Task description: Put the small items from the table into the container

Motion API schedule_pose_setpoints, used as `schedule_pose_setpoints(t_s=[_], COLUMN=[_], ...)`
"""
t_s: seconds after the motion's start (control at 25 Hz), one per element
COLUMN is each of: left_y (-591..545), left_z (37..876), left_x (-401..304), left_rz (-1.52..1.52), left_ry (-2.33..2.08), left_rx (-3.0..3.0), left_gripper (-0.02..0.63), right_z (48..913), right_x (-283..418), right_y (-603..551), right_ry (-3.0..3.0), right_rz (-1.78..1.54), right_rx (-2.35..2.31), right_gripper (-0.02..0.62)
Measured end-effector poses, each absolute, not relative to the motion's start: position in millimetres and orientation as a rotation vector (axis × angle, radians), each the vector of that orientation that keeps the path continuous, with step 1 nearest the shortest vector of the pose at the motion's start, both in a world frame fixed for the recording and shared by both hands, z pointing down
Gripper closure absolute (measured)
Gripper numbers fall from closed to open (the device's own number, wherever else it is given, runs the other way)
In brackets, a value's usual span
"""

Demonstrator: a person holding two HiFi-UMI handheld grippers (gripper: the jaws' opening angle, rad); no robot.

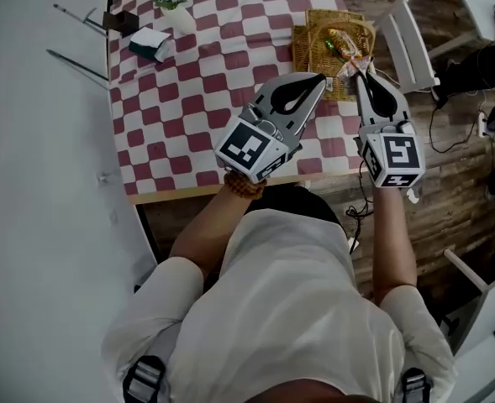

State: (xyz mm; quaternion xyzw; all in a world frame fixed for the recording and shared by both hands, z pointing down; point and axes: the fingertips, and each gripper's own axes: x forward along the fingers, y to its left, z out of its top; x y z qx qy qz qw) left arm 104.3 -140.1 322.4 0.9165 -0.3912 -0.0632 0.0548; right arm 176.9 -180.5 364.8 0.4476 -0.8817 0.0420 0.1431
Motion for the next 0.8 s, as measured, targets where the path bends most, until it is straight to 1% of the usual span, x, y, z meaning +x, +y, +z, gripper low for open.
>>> schedule_pose_setpoints(t_s=[0.44,0.8], left_y=[-208,-225], left_z=[388,425], left_x=[101,89], left_rz=[-0.125,-0.089], left_ry=[-1.217,-1.251], left_rx=[2.747,2.704], left_gripper=[0.580,0.580], right_z=[444,493], right_x=[165,145], right_y=[-259,-269], right_ry=[-2.385,-2.293], right_rz=[0.150,0.119], right_rx=[1.169,1.032], right_gripper=[0.549,0.548])
